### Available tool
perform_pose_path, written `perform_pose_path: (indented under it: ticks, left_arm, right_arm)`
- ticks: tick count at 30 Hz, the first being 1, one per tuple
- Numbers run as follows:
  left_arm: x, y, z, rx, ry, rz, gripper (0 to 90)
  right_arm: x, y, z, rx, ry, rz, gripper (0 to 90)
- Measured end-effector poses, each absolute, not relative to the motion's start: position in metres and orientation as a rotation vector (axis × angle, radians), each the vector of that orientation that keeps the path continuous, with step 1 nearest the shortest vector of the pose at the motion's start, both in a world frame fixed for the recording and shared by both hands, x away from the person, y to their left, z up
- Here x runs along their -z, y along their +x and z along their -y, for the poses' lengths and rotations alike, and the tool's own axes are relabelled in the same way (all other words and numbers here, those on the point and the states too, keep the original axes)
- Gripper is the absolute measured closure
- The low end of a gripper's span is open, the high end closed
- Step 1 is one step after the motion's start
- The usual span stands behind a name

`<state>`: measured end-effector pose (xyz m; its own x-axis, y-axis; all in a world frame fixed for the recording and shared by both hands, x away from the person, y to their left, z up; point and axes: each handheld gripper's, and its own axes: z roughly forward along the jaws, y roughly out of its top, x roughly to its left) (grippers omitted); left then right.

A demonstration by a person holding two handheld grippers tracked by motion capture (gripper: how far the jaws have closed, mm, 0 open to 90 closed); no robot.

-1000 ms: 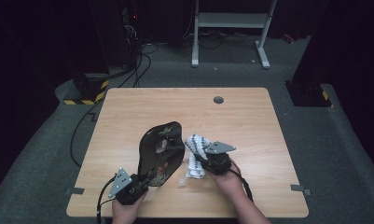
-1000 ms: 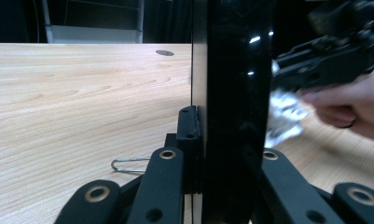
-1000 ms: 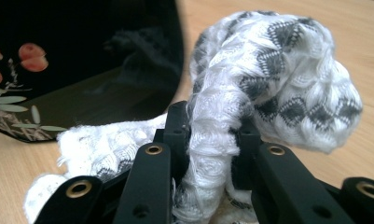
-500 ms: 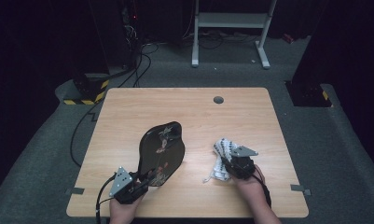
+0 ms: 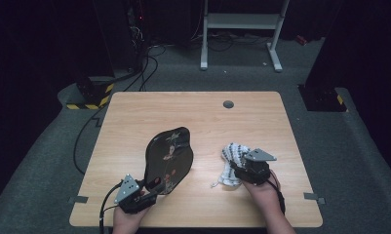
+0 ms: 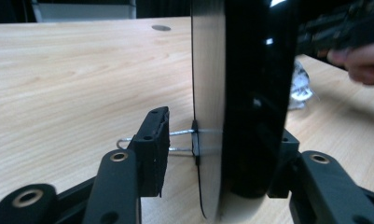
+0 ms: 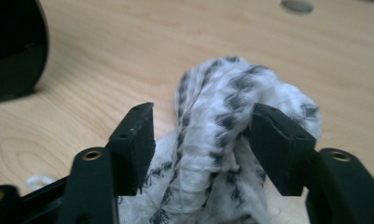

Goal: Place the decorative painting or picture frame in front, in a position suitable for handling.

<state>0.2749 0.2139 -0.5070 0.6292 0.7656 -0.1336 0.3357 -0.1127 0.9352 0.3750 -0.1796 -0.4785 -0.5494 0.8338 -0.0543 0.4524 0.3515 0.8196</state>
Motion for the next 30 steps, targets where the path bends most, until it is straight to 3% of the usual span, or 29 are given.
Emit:
perform_pose_path:
  ticks: [15,24,30]
  left_arm:
    - [0.519,0.260,-0.215,-0.461,1.832,-0.923,49.3]
    - [0.524,0.252,-0.221,-0.465,1.898,-0.955,51.6]
    - [0.526,0.248,-0.224,-0.478,1.928,-0.974,58.1]
  right_arm:
    - [0.461,0.370,0.138,-1.258,0.963,-2.179,38.9]
    - [0.467,0.376,0.116,-1.282,0.913,-2.232,41.9]
    - [0.470,0.379,0.106,-1.292,0.891,-2.265,43.8]
